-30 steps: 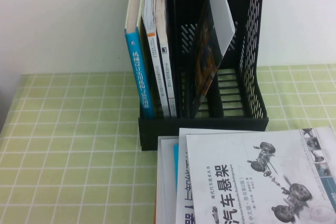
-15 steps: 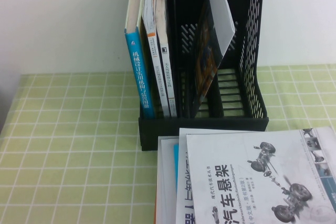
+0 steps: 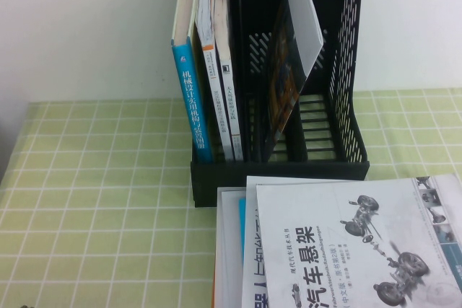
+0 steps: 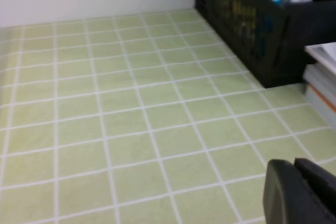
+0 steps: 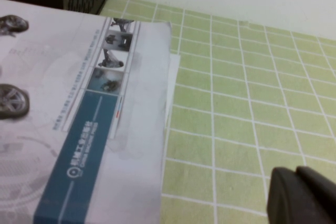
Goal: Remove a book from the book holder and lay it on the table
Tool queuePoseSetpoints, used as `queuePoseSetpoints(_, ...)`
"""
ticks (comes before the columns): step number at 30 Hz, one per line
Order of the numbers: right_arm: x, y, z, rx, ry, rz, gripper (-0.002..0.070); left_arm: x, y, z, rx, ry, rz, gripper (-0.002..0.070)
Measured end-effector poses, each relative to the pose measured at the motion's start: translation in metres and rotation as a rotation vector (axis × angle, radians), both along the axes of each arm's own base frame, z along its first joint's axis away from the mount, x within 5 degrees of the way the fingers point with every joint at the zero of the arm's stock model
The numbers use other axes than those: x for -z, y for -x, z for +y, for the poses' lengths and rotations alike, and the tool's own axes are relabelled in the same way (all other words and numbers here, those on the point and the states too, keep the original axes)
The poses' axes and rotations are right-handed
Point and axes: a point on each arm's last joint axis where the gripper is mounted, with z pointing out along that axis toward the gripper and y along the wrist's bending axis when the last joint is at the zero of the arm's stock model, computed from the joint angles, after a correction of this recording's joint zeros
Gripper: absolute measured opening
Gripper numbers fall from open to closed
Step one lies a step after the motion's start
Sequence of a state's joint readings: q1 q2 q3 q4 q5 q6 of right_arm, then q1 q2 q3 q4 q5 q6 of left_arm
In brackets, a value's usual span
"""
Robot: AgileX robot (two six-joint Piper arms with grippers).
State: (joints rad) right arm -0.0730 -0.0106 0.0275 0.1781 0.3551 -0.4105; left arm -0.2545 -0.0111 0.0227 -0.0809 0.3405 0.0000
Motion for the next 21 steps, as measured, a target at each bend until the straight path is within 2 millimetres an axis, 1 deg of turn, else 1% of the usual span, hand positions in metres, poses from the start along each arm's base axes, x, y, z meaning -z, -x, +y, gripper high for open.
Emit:
queuePoseSetpoints(14, 0.0, 0.0, 0.0, 0.0, 0.0, 0.0, -0.0001, 0.0002, -0.002, 0.0091, -0.174, -0.002, 0.002, -0.0003)
queuePoseSetpoints(21, 0.0, 0.0, 0.0, 0.005, -0.014, 0.0, -0.0001, 0.0002, -0.002, 0.0094, -0.183, 0.003, 0.002, -0.0003)
